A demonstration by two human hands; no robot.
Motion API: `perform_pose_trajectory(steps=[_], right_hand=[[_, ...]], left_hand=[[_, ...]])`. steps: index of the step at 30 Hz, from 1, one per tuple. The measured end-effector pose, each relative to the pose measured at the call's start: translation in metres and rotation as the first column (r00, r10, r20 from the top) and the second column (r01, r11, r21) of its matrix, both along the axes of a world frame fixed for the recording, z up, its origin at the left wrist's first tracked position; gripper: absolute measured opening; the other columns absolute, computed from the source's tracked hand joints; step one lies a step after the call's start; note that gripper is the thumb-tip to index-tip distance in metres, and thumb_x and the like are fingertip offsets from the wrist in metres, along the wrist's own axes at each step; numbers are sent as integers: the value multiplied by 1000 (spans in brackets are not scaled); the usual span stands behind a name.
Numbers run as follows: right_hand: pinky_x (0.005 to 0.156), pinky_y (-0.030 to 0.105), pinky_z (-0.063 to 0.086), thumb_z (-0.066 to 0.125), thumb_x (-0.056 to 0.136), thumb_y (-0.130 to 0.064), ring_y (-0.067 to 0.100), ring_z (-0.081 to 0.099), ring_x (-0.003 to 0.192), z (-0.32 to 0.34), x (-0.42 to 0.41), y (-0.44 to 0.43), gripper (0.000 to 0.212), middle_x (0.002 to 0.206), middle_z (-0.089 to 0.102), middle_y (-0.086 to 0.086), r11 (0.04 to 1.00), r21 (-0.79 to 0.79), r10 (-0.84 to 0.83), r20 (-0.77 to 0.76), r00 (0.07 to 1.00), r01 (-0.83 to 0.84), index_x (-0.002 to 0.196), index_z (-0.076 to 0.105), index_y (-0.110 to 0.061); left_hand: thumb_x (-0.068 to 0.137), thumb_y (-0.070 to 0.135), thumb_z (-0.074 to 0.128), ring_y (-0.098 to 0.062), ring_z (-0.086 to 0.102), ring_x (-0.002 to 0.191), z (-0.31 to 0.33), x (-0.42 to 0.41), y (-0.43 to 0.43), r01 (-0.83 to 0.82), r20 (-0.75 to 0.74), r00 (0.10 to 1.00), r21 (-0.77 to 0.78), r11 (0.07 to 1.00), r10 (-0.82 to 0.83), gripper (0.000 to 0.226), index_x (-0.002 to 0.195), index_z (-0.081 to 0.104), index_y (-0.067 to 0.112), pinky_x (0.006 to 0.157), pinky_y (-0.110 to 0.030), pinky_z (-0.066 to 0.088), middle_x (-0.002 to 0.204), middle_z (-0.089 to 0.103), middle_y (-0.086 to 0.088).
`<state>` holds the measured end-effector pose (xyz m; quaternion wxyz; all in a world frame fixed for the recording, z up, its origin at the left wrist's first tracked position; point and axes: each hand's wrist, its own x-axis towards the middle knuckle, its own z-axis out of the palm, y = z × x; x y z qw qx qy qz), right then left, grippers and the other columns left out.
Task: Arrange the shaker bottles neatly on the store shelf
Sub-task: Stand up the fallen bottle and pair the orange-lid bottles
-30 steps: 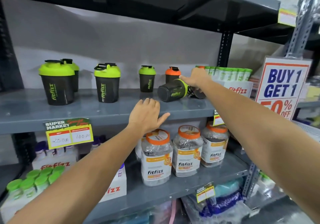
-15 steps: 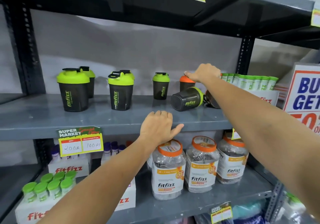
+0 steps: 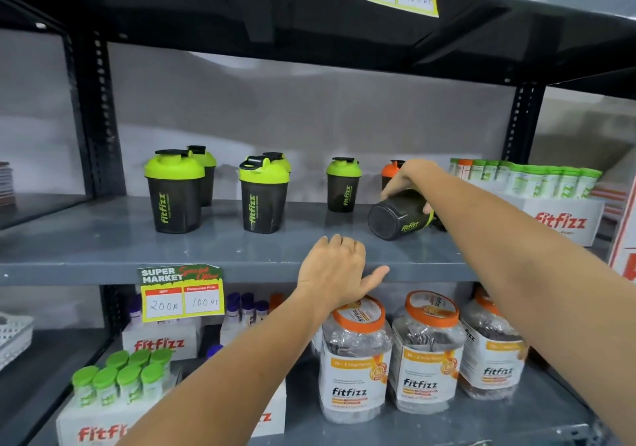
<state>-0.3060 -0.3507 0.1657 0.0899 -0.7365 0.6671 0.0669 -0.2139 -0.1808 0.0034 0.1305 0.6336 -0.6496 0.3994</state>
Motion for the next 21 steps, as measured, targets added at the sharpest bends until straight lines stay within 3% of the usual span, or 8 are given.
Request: perform_pose_trajectory(steps=[3,7,9,12,14,16,19,21], right_hand=[[93,37,52,64,77,-38,37,62,80,-3,-7,0,56,101,52,24,995,100,-28,132,991,14,119,48,-4],[81,38,57,66,78,-44,39,63,97,-5,-12,3,61,118,47,23,997,55,38,354,934,-62,122,43,-9],[73,37,59,66,79,-43,33,64,92,-8,-13,4,50,112,52,18,987,-25,153,479,865,-161,115,48,-13],[47,32,54,76,72,-36,24,63,69,-15,-11,1,49,95,57,9,928,-264,372,655,658,-263,109,47,-21],[48,27,50,79,63,-41,21,58,66,-21,-11,2,57,82,56,3,838,-481,532,617,580,-258,107,45,-29],[59,31,46,78,56,-48,21,53,72,-29,-9,1,62,83,57,4,720,-628,660,488,571,-296,104,41,-34],[65,32,42,80,54,-40,23,49,77,-42,-5,-1,66,100,61,19,611,-714,757,401,516,-342,104,37,-33],[66,33,43,81,55,-32,24,47,78,-48,-3,-2,66,100,60,22,585,-736,777,390,494,-341,105,37,-29]], left_hand=[[90,62,21,-27,61,81,1,0,1,6,-2,1000,3,1000,-6,69,90,62,7,72,-38,45,85,67,-11],[90,63,21,-26,61,80,1,-1,2,12,4,1000,-2,1000,-12,69,90,62,8,71,-37,45,85,67,-10],[90,63,22,-26,61,78,1,-1,3,16,-1,1000,-1,1000,-16,67,88,61,8,70,-36,45,84,67,-10],[90,63,22,-26,61,77,2,-1,4,9,1,1000,6,1000,-9,67,87,61,9,68,-36,44,82,67,-10],[90,63,23,-26,61,75,2,-2,4,5,3,1000,6,1000,-5,67,86,61,9,67,-35,44,81,67,-9],[90,63,23,-26,61,74,2,-3,5,8,-2,1000,6,1000,-8,66,87,61,9,66,-35,43,81,67,-9],[91,63,24,-25,61,74,2,-3,6,15,-4,1000,2,1000,-15,66,87,61,9,66,-35,43,82,67,-9],[91,63,23,-25,62,75,2,-3,6,13,0,1000,-2,1000,-13,66,88,61,9,66,-35,43,82,67,-9]])
